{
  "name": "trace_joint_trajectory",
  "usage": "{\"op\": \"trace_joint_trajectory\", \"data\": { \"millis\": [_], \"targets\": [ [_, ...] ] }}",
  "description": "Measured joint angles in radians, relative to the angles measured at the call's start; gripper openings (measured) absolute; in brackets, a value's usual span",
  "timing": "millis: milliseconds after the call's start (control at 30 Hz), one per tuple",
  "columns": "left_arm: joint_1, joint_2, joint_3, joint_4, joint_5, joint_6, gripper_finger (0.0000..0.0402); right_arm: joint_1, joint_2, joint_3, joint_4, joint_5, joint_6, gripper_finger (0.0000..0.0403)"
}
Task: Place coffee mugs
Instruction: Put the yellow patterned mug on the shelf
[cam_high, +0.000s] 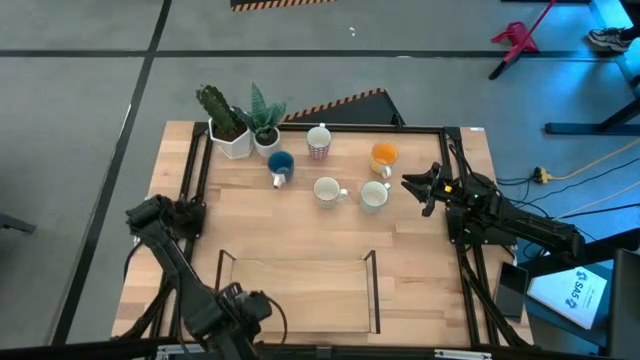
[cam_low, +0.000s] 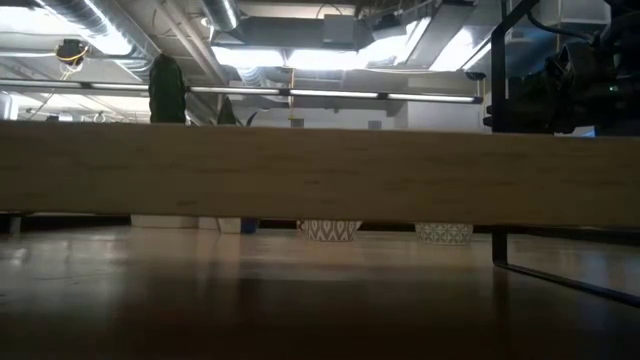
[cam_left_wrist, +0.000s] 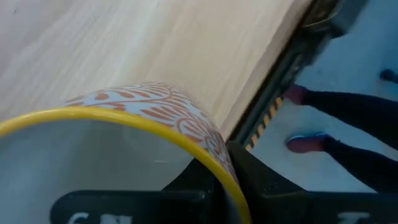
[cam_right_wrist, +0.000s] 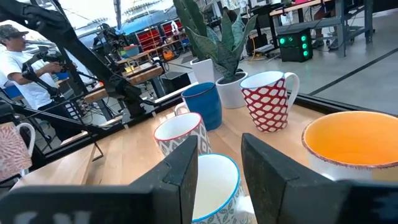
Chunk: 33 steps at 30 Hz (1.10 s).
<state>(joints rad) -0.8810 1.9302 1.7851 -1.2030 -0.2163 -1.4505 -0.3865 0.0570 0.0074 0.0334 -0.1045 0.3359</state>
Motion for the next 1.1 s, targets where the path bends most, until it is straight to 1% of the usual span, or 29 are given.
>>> {"op": "trace_joint_trajectory", "data": {
  "millis": [100,300,467,567,800,967,1100],
  "targets": [
    [0.001,0.024,0.0,0.0,0.027,-0.006,0.0016,0.0,0.0,0.0,0.0,0.004,0.0,0.0111],
    [0.023,0.059,0.0,0.007,0.14,-0.007,0.0016,0.0,0.0,0.0,-0.005,0.025,0.0,0.0111],
    [0.036,0.062,0.0,0.007,0.144,0.017,0.0016,0.0,0.0,0.0,-0.005,0.025,0.0,0.0111],
    [0.045,0.062,0.0,0.003,0.169,0.036,0.0016,0.0,0.0,0.0,-0.005,0.025,0.0,0.0111],
    [0.043,0.062,-0.004,0.007,0.186,0.071,0.0016,0.0,0.0,0.0,-0.004,0.022,0.0,0.0111],
    [0.045,0.062,-0.015,0.007,0.184,0.091,0.0016,0.0,0.0,0.0,-0.004,0.018,0.0,0.0111],
    [0.045,0.062,-0.035,0.009,0.199,0.073,0.0016,0.0,0.0,0.0,-0.004,0.017,0.0,0.0111]
  ]
}}
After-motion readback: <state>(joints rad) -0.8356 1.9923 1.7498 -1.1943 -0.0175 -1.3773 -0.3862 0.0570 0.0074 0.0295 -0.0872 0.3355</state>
